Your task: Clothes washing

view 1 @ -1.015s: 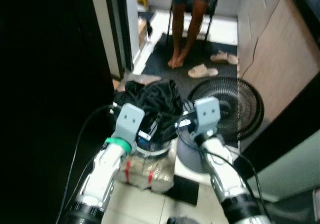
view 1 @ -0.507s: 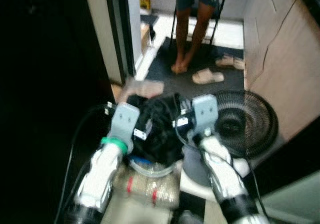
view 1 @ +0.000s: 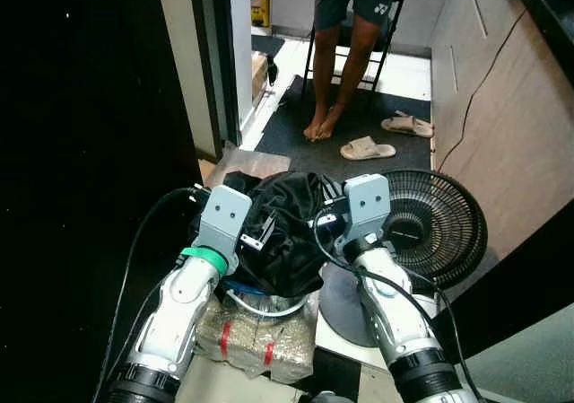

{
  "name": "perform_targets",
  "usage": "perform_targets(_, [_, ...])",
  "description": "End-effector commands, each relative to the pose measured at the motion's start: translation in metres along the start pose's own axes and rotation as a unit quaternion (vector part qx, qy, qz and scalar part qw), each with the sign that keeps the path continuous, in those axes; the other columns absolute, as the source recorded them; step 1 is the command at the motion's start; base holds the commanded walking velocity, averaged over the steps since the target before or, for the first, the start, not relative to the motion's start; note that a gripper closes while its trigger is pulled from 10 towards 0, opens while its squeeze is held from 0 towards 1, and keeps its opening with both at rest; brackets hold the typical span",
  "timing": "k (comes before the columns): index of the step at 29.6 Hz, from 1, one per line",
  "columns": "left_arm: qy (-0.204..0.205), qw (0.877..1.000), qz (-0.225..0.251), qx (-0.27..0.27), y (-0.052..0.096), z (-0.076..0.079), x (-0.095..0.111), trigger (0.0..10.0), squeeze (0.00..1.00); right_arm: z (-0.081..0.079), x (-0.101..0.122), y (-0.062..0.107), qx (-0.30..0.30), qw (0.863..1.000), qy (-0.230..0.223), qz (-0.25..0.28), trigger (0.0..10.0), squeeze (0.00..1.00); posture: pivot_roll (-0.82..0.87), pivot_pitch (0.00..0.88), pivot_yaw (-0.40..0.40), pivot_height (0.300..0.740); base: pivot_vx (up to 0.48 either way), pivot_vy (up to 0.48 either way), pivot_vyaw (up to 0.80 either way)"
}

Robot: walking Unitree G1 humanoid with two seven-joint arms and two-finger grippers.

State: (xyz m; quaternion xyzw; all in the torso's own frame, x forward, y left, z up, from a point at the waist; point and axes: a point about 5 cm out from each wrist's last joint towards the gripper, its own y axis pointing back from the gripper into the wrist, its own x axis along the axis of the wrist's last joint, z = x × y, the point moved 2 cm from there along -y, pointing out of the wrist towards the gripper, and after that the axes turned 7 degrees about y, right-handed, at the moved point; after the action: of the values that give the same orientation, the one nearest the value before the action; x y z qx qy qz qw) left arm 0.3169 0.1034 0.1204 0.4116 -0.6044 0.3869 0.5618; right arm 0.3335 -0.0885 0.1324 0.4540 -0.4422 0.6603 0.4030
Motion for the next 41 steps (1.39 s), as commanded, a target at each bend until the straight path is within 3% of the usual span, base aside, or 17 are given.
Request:
perform_targets(1, [0.0,1.0,-0.013,-0.002,0.0016,0.0003,-0.0059,10.0,0.0,-0.0011,-0.0039,0.0019,0.0,1.0,-0.004,-0.009,10.0,0.0,-0.03,0.0,0.033,0.74,0.0,0.0,0.0])
perform_targets(17, [-0.002,1.0,-0.014,-0.003,0.002,0.0011,-0.0071,10.0,0.0,-0.0007,-0.0025,0.0007,0.002,1.0,-0.001,-0.005,10.0,0.0,-0.03,0.0,0.031,0.74,0.0,0.0,0.0])
perform_targets(41, [-0.004,1.0,-0.015,0.002,0.0008,-0.0018,-0.0063,10.0,0.0,-0.0018,-0.0012,0.0005,0.001,1.0,-0.003,-0.003,10.0,0.0,-0.03,0.001,0.035,0.695,0.0,0.0,0.0])
